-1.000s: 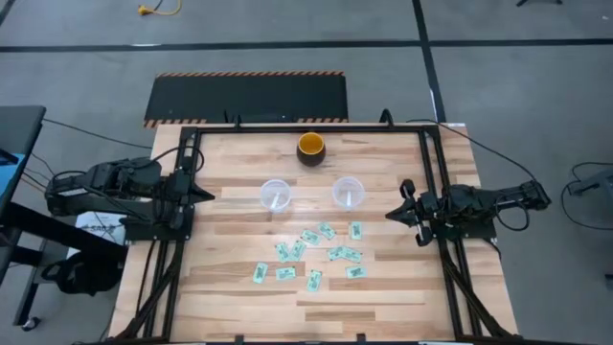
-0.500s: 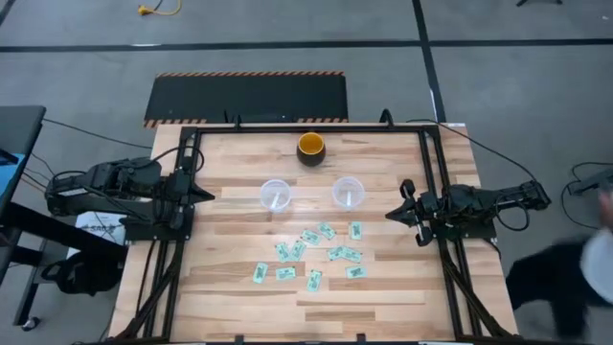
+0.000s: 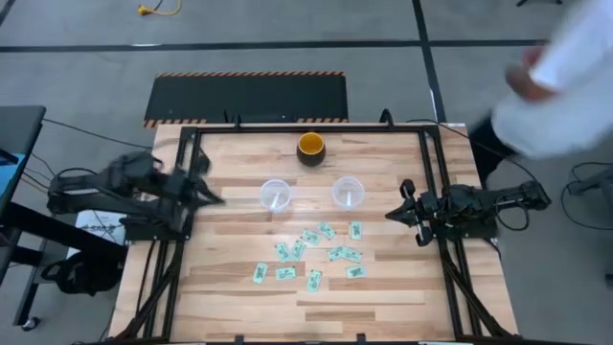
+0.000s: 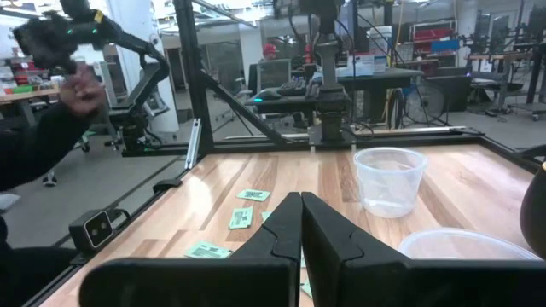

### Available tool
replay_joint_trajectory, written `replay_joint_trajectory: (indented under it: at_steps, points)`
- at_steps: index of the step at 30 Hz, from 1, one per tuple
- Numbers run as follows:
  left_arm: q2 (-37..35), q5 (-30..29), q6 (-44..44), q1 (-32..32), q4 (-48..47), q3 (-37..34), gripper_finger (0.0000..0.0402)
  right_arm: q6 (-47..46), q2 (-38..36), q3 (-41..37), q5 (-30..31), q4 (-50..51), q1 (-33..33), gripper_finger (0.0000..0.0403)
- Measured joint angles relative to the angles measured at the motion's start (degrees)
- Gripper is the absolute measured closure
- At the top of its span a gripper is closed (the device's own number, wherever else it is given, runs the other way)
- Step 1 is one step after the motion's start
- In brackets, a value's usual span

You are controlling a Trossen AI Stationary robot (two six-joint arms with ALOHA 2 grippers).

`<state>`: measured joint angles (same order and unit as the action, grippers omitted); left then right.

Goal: Pick and place Stevia / Truvia into bins
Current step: Put the stevia packet into the right transparent container

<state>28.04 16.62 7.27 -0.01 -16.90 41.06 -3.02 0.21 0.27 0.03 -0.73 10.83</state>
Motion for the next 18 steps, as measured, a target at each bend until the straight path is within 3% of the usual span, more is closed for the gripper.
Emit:
replay_joint_trajectory:
  at_steps: [3,8,12,18]
  points:
    - [2.4,6.0,0.2,0.0,8.1,-6.8,0.0401,0.0,0.1,0.0,0.0,0.0,0.0,0.0403]
    - [2.4,0.8,-6.1,0.0,23.2,-20.5,0.0401,0.0,0.1,0.0,0.0,0.0,0.0,0.0403]
    - [-3.3,-0.5,-8.9,0.0,30.6,-29.4,0.0401,0.0,0.1,0.0,0.0,0.0,0.0,0.0403]
    - [-15.7,-5.2,-9.5,0.0,23.6,-34.2,0.0401,0.0,0.1,0.0,0.0,0.0,0.0,0.0403]
